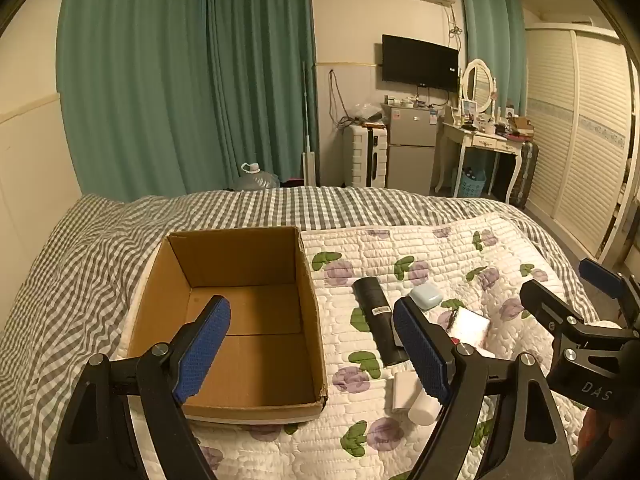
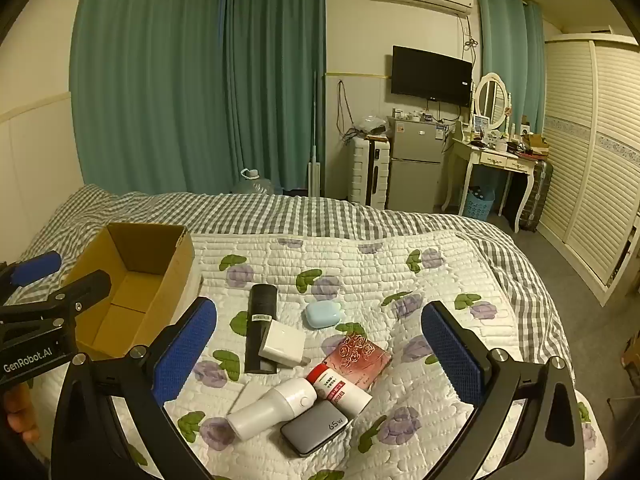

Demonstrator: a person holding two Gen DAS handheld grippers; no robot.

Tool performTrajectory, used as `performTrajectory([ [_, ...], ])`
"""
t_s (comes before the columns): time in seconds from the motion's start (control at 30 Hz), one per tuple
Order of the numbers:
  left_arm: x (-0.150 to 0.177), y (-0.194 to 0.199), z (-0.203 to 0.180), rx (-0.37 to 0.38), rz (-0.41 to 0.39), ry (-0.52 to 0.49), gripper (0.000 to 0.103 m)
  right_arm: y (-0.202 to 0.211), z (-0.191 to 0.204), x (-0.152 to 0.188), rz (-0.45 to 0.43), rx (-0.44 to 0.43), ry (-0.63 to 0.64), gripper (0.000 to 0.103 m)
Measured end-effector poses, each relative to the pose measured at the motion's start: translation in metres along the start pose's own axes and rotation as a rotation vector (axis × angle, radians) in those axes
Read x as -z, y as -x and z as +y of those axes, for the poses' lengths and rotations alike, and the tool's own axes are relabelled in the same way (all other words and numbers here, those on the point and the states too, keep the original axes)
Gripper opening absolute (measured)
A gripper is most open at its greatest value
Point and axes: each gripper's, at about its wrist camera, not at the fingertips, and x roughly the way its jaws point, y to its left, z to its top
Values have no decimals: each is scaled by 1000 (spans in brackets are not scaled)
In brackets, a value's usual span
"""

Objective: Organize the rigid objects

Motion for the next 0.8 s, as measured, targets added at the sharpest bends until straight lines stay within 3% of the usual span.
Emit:
performTrajectory([
  [0.8,4,-2,-2,-14,8,-10,86,3,1,2,-5,9,4,103],
])
